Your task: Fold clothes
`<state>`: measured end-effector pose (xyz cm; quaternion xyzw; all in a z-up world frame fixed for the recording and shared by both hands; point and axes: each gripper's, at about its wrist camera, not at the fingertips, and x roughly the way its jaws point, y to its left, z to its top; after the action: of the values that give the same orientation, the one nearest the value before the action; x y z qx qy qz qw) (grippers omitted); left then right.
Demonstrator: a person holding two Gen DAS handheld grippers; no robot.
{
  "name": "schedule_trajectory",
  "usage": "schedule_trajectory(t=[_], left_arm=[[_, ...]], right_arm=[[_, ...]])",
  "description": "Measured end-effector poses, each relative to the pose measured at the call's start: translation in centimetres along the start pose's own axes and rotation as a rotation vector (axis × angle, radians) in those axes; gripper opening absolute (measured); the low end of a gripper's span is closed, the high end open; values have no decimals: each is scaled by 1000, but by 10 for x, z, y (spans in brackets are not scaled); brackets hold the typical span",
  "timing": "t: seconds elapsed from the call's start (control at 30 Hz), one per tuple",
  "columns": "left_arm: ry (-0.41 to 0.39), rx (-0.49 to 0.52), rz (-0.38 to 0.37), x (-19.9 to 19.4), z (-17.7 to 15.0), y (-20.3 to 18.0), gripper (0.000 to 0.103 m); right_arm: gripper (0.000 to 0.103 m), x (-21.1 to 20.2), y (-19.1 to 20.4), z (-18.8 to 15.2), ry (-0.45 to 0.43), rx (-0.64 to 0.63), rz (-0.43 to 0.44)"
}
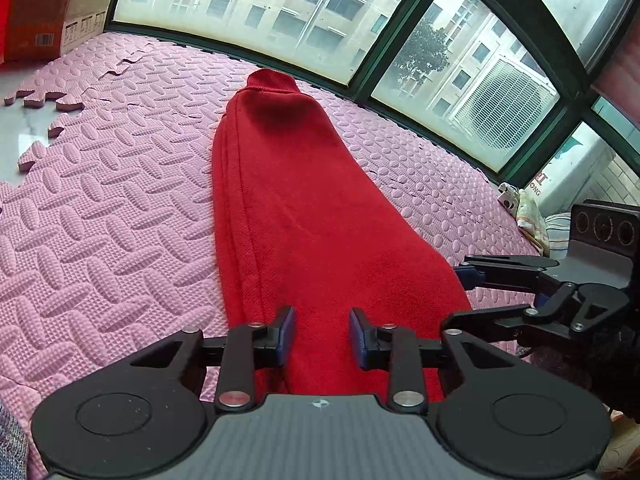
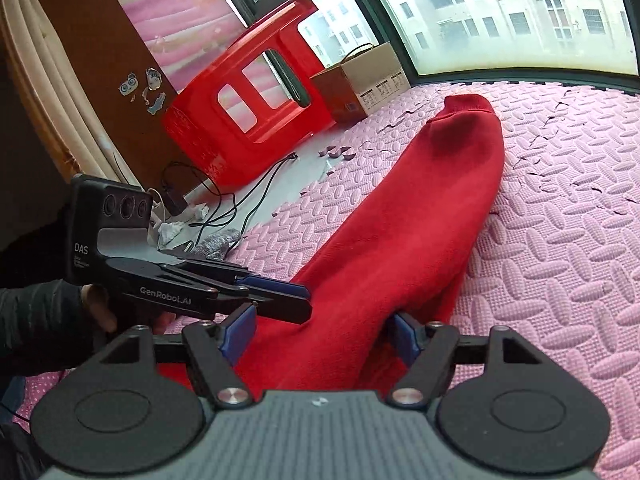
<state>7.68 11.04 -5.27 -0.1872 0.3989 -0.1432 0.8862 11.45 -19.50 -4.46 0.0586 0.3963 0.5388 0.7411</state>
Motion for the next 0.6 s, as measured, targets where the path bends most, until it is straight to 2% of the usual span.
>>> schedule_trajectory(t=[0.07, 0.27, 0.37, 0.47, 0.6], left_arm=[[-3, -6, -2, 0, 0, 1, 33], [-4, 3, 8, 2, 0, -1, 33], [0, 26, 19, 2, 1, -3, 33], [8, 72, 37, 3, 2, -8, 33], [11, 106, 63, 3, 4, -10, 31]], right_arm=[[75, 8, -16, 4, 19, 48, 40], [78, 17, -29, 9, 126, 59, 279], [78, 1, -27, 9, 206, 7, 291], [78, -15, -20, 13, 273, -59, 253], [78, -23, -7, 11, 322, -138, 226]])
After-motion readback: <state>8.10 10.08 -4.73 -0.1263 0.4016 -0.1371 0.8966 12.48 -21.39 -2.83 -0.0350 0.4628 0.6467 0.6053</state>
